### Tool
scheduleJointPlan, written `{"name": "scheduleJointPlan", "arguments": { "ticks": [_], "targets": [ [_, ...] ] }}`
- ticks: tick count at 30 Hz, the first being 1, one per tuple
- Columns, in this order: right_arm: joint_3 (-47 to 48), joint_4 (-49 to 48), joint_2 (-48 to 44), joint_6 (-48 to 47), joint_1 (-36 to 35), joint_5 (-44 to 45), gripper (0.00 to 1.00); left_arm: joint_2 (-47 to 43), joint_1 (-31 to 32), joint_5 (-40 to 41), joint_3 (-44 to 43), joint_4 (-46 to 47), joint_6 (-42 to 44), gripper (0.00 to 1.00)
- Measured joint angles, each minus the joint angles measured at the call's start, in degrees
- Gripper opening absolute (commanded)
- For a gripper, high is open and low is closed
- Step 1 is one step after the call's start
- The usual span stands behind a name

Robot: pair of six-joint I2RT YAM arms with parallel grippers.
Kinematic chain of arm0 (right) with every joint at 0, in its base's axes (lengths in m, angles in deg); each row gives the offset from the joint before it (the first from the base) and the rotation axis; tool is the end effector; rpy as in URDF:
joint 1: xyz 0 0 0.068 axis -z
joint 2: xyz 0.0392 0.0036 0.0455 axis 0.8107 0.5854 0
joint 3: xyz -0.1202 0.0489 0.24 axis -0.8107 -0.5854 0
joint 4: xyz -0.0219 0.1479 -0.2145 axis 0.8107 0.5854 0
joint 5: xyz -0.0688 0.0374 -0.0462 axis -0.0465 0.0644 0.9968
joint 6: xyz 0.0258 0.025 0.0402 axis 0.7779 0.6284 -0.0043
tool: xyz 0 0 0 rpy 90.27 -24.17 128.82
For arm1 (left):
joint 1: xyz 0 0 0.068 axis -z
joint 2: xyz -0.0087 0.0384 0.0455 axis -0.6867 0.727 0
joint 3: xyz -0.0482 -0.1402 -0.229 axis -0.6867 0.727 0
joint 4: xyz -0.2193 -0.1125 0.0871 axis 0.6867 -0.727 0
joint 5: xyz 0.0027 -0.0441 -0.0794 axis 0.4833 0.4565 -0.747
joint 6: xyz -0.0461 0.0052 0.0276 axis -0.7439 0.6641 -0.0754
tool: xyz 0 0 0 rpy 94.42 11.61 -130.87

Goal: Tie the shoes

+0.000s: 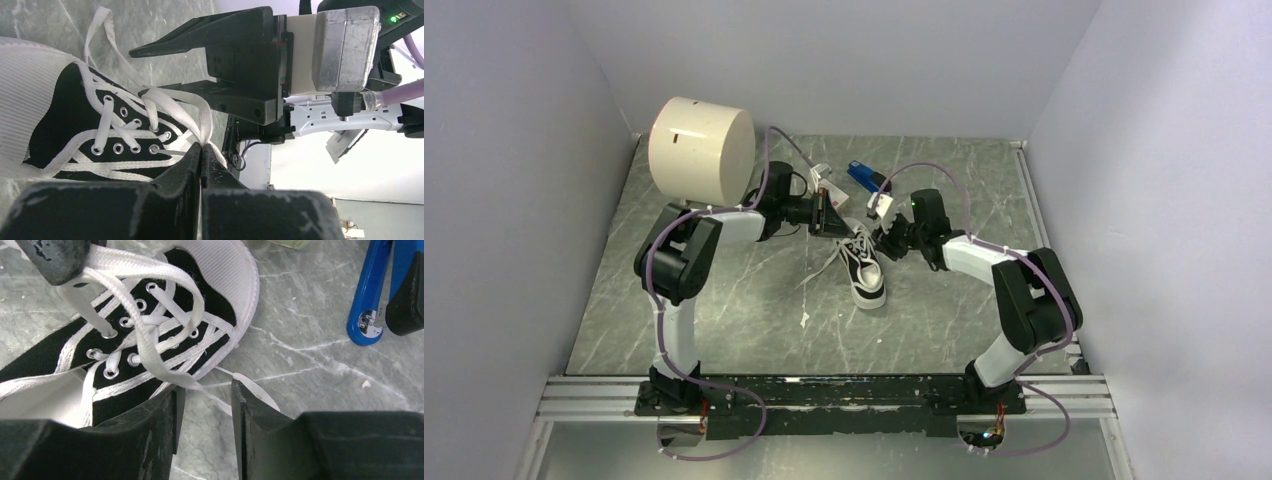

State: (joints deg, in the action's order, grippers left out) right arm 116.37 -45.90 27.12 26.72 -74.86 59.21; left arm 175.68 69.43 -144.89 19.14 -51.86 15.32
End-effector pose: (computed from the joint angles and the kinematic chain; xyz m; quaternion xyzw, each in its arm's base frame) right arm 0.2980 0.1302 0.1734 -0.4976 0.7340 0.1662 0.4313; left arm 0.3660 -0.2139 0.1685 0.1523 0.7602 -0.6188 0.1265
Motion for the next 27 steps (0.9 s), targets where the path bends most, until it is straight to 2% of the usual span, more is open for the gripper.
{"name": "scheduleJointPlan", "arguments": {
  "ticks": [2, 3, 11, 13, 14, 20, 22, 27],
  "targets": [
    [0.3, -0.2, 0.5, 0.8, 0.0, -0.3, 0.16, 0.0, 0.0, -0.6, 0.0, 0.5, -0.4, 0.05],
    [0.5, -0.2, 0.5, 1.0, 0.2, -0.5, 0.01, 0.0, 0.0, -0.8, 0.0, 0.5, -0.5, 0.05],
    [4.9, -1.7, 0.5, 9.4, 4.3, -7.5, 0.0, 0.0, 0.0, -1.3, -0.8, -2.1, 2.0, 0.06],
    [5.4, -2.8, 0.5, 12.0, 4.2, -9.1, 0.0, 0.0, 0.0, -1.1, -1.7, -4.0, 3.3, 0.12],
    [5.7, -3.8, 0.6, 14.3, 4.0, -10.4, 0.0, 0.0, 0.0, -0.7, -2.7, -5.4, 4.8, 0.19],
    [5.8, -3.5, 0.5, 16.1, 4.0, -10.7, 0.0, 0.1, 0.0, -0.5, -3.2, -6.0, 6.1, 0.41],
    [6.0, -3.1, 0.5, 16.4, 4.0, -10.7, 0.0, 0.2, 0.0, -0.5, -3.2, -5.8, 6.3, 0.44],
    [7.6, -2.3, 0.6, 16.6, 4.0, -10.7, 0.0, 1.2, 0.0, -0.3, -3.8, -5.7, 6.5, 0.43]
  ]
}}
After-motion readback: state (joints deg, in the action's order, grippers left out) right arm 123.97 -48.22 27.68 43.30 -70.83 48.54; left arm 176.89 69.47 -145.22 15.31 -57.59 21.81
